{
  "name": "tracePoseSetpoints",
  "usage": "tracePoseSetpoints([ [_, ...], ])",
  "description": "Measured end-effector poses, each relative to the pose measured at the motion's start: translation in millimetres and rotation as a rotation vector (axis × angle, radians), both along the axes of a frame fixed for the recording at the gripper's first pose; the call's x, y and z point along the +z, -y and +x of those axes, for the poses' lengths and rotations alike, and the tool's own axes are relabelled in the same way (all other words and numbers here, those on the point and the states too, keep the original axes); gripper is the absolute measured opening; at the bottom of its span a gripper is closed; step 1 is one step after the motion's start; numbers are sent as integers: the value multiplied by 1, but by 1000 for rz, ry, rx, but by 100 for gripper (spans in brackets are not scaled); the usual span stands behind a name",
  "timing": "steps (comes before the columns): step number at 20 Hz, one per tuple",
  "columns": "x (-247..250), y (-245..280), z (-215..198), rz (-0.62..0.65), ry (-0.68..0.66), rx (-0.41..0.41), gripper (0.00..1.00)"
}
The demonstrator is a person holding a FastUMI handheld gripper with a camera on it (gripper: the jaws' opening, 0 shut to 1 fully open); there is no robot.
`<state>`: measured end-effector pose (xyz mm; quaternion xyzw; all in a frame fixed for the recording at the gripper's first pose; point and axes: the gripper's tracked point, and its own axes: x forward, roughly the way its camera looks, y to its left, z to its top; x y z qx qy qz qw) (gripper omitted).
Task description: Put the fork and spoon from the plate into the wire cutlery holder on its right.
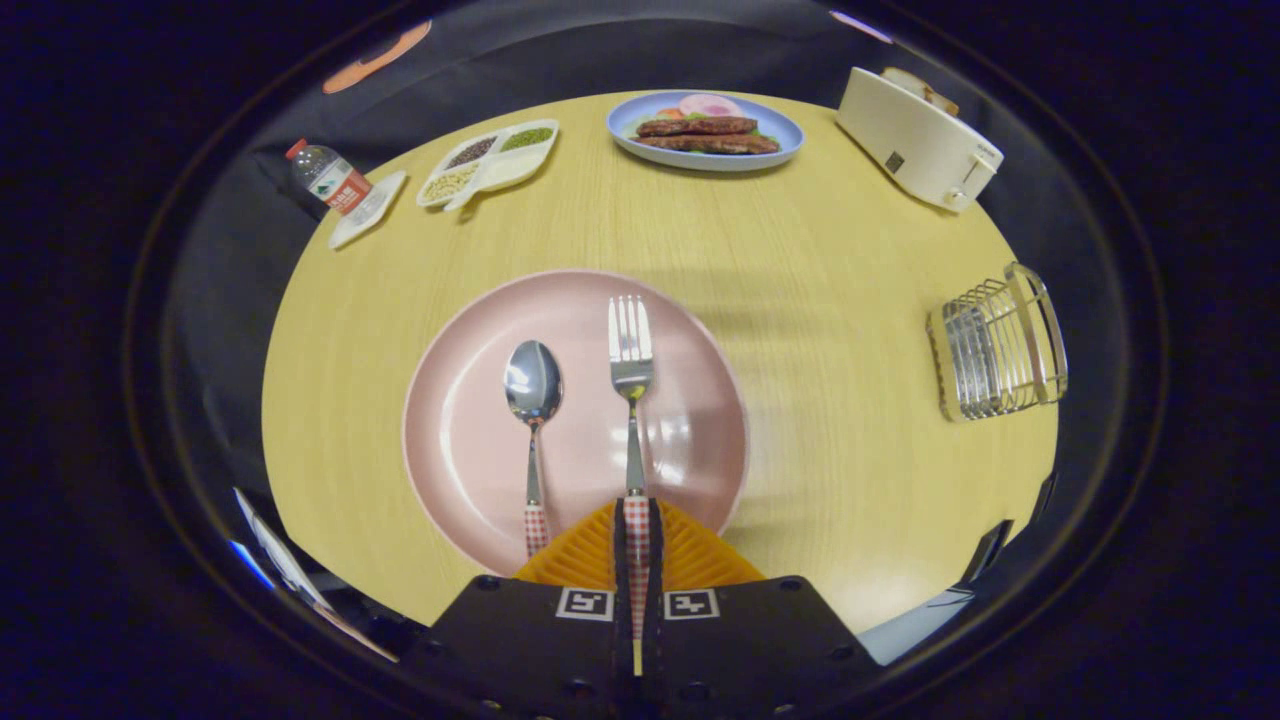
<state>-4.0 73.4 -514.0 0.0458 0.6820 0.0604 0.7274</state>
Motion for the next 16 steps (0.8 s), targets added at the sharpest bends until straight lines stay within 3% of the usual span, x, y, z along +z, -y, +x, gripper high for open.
tracePoseSetpoints([
  [7,60,56,3,87,49,5,4],
  [16,95,192,11,42,70,-25,3],
])
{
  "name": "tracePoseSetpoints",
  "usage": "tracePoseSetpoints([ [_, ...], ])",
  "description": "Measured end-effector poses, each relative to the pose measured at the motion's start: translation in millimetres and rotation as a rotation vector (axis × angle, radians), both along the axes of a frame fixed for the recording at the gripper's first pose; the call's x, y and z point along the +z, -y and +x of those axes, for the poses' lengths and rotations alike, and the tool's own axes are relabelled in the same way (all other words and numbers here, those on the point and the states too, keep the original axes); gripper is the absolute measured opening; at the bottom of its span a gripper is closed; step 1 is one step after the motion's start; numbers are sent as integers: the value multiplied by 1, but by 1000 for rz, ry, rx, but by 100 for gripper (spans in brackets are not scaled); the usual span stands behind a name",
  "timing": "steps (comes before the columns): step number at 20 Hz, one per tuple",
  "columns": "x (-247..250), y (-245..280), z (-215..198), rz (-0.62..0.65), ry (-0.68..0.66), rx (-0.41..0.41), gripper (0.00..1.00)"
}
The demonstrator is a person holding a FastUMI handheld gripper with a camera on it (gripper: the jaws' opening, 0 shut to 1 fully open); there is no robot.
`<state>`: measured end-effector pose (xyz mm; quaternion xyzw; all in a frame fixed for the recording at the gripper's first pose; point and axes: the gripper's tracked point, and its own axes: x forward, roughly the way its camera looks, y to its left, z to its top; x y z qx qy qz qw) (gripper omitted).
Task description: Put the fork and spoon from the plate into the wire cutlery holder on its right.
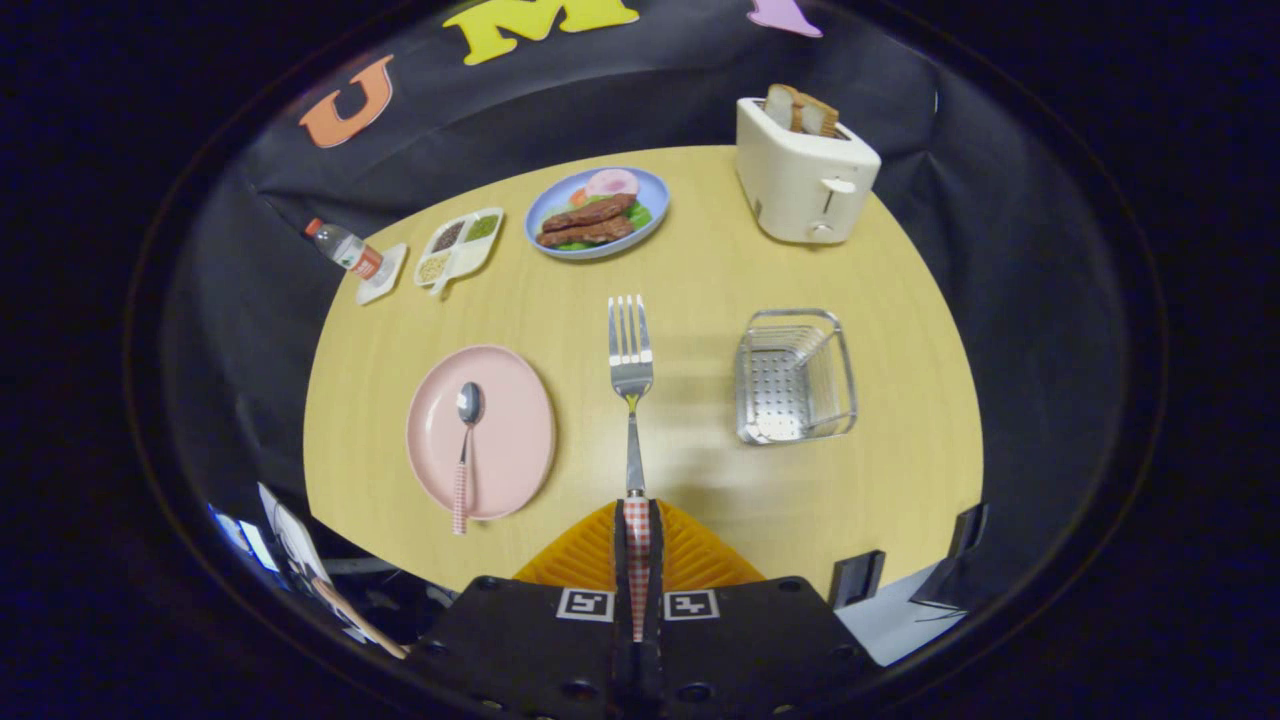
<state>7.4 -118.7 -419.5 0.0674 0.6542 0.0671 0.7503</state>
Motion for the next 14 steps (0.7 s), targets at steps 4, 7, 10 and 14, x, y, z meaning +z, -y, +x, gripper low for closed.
tracePoseSetpoints([
  [4,1,56,-2,-30,-54,-8,4],
  [7,-7,84,-4,-20,-149,-27,3],
  [10,-16,98,1,6,-241,-39,3],
  [14,-21,96,8,21,-293,25,3],
])
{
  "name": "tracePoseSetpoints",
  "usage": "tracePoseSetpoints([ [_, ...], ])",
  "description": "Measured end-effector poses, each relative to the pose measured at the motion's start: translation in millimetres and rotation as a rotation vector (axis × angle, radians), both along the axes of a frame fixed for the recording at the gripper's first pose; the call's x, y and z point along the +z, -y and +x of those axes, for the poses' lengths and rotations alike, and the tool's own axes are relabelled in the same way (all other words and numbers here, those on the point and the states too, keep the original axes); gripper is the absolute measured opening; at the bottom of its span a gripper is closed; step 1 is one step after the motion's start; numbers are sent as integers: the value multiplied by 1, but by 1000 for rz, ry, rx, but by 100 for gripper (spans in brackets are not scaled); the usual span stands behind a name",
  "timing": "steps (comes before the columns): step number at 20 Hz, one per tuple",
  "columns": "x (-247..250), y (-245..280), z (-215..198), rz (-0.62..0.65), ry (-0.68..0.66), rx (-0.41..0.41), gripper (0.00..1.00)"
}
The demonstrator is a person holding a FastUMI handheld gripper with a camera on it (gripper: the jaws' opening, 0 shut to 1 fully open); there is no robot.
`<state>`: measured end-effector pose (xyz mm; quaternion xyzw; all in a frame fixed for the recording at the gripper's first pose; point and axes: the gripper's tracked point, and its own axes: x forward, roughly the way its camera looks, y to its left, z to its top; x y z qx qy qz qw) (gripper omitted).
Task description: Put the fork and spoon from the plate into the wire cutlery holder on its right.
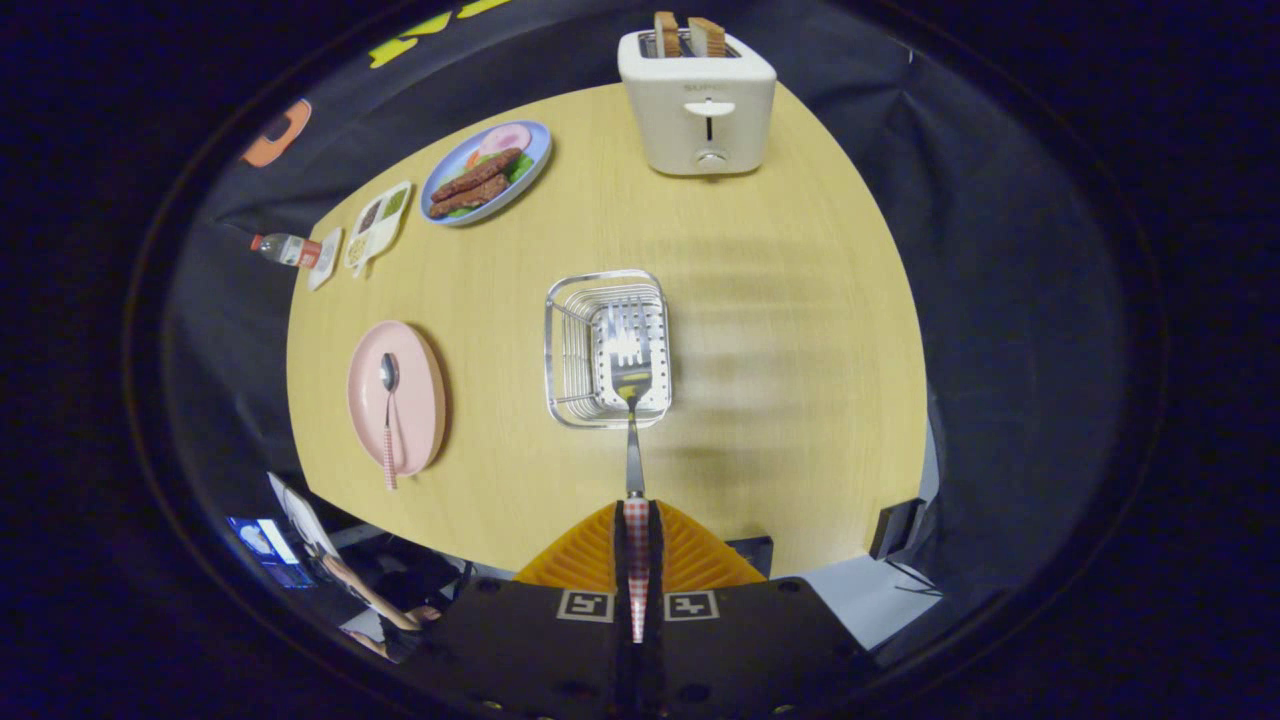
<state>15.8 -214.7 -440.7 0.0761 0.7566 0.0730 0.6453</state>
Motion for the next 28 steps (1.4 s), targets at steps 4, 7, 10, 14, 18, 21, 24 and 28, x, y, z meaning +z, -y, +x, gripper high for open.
tracePoseSetpoints([
  [4,-8,-7,12,1,-23,32,3],
  [7,-11,-6,25,-9,-18,34,7],
  [10,-11,-6,26,-5,-34,47,7],
  [14,-7,-5,22,4,-38,65,7],
  [18,-8,-6,15,4,-84,64,7],
  [21,-14,-9,19,-5,-104,64,7],
  [24,-19,-9,29,-20,-132,38,7],
  [28,-16,-10,38,-33,-105,40,11],
])
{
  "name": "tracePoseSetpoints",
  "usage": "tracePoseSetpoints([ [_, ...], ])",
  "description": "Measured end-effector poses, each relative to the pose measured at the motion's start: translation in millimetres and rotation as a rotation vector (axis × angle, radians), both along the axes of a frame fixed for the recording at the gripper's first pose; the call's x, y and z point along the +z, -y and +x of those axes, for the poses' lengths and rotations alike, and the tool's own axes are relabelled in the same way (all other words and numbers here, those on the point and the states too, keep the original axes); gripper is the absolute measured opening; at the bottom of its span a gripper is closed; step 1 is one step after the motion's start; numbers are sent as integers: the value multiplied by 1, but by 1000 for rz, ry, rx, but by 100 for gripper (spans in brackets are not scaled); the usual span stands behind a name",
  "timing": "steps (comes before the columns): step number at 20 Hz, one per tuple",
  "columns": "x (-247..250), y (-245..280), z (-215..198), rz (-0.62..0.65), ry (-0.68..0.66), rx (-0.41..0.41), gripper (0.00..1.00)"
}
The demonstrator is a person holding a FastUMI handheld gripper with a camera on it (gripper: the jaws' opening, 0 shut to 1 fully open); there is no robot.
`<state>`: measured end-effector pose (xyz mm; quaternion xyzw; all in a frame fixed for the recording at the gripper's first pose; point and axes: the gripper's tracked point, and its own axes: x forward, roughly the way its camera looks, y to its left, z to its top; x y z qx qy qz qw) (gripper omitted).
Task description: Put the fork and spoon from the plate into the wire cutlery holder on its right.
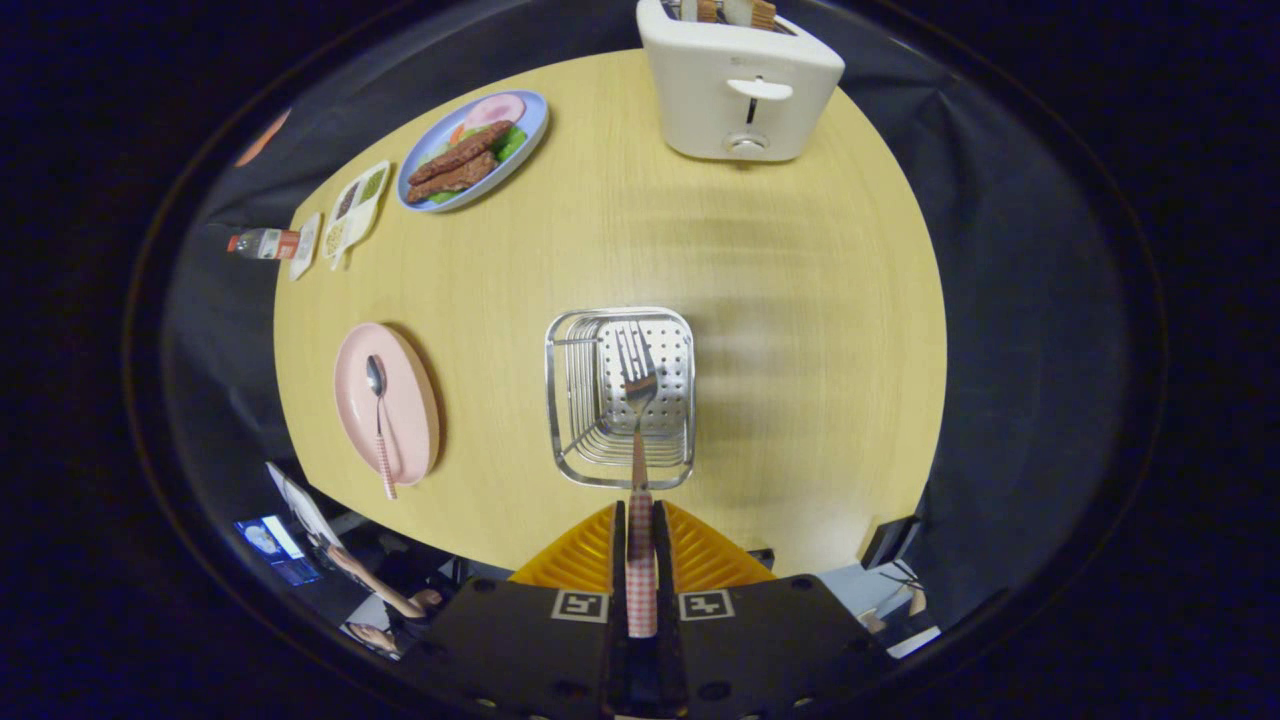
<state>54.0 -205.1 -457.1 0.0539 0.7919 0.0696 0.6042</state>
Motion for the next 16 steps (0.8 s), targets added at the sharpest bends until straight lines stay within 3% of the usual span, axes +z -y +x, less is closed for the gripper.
tracePoseSetpoints([
  [3,8,-6,8,7,40,-6,12],
  [4,9,-8,12,9,68,-9,16],
  [6,21,-17,26,24,144,-22,28],
  [8,29,-26,37,21,224,-22,50],
  [11,42,-54,36,27,293,-2,67],
  [14,48,-97,26,59,315,2,76],
  [16,47,-121,22,60,335,-5,87],
])
